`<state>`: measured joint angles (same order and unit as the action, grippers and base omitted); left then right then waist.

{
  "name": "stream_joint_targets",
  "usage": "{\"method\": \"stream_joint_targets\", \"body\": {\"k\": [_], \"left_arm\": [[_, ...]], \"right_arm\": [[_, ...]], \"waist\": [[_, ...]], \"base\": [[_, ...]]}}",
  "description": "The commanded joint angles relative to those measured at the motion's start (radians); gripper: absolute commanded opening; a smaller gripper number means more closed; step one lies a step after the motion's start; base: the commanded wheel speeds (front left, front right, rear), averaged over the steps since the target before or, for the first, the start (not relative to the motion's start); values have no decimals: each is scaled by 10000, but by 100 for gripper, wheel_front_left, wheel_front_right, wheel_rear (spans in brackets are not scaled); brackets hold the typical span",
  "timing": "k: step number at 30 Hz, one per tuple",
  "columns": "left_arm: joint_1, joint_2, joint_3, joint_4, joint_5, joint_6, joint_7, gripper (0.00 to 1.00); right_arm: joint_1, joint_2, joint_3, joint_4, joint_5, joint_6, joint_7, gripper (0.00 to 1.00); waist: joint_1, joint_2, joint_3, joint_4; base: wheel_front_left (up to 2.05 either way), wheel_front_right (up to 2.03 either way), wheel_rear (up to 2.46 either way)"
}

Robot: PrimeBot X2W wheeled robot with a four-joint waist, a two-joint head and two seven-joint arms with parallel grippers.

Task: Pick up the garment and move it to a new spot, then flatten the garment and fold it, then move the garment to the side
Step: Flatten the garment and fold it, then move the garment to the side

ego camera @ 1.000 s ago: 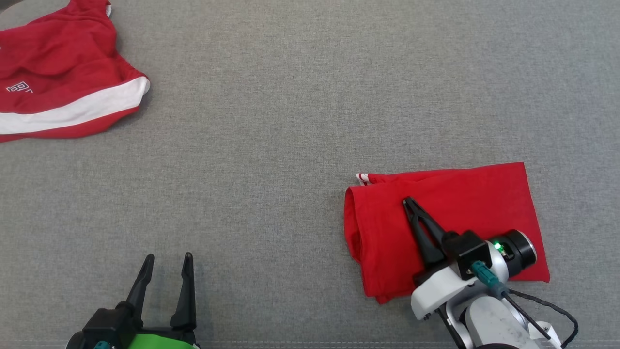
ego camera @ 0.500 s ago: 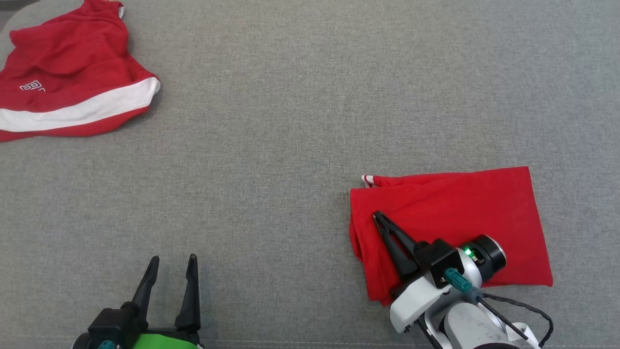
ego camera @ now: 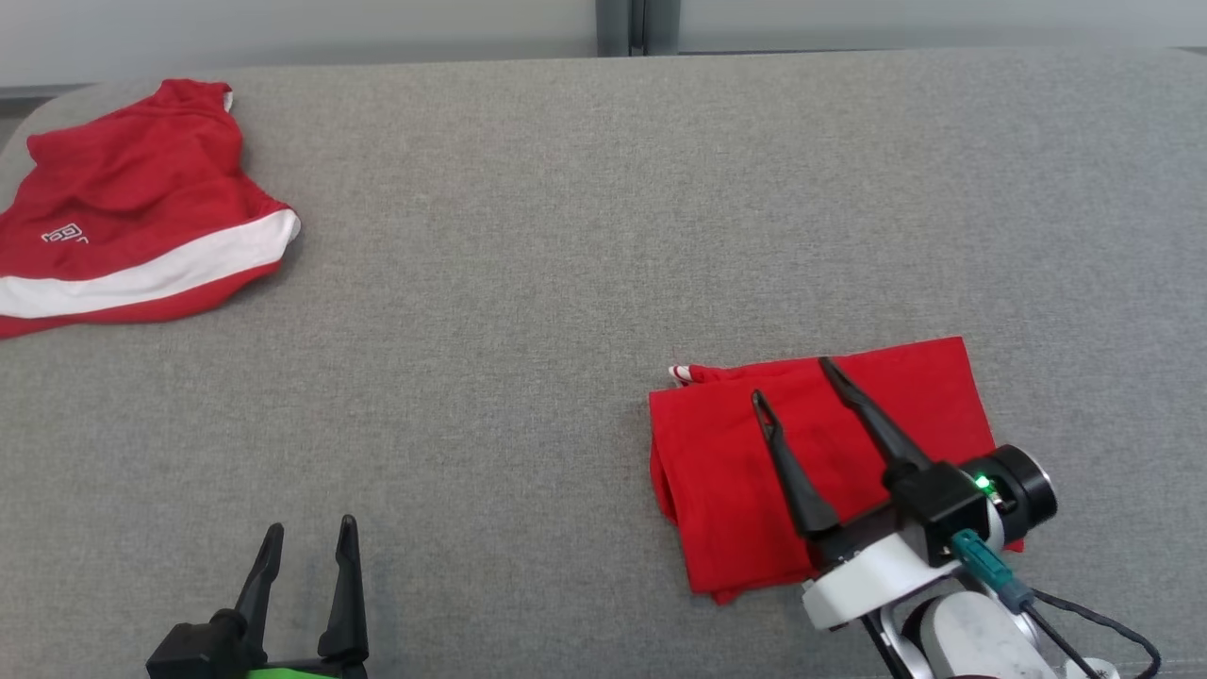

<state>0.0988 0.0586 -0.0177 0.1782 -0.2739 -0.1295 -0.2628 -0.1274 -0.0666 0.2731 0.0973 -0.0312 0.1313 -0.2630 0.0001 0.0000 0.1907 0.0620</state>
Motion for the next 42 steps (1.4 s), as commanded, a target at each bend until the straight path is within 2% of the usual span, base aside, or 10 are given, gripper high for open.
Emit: {"method": "stream_joint_targets", "body": {"k": [1,10,17,28,36,39,42], "left_arm": [[143,7,15,-2,-72,-23,-24,100],[690,-21,35,-7,-61,-14,-24,100],[1143,-48,47,53,-16,-14,-24,100],[1440,-70,413,286,142,-14,-26,100],[1573,-75,457,170,205,-13,-24,100],[1552,-75,396,165,184,-14,-24,100],[1466,-75,344,105,114,-13,-24,100]], "right_arm": [[289,-61,-250,-233,104,-12,-24,100],[1600,-333,-1979,-1078,276,-12,-24,100],[2489,-595,-2673,-621,593,-12,-24,100],[2931,-859,-2974,443,823,-12,-24,100],[2916,-946,-2934,669,991,-12,-24,100],[2764,-806,-2972,851,1461,-12,-24,100],[2347,-1004,-2596,1291,2202,-12,-24,100]], "waist": [[-1,0,-551,-383],[-1,0,-1575,-746],[-1,0,-2121,-937],[-1,0,-2496,-922],[-1,0,-2615,-783],[-1,0,-2588,-701],[-1,0,-2452,-610]], "base": [[0,0,0],[0,0,0],[0,0,0],[0,0,0],[0,0,0],[0,0,0],[0,0,0]]}}
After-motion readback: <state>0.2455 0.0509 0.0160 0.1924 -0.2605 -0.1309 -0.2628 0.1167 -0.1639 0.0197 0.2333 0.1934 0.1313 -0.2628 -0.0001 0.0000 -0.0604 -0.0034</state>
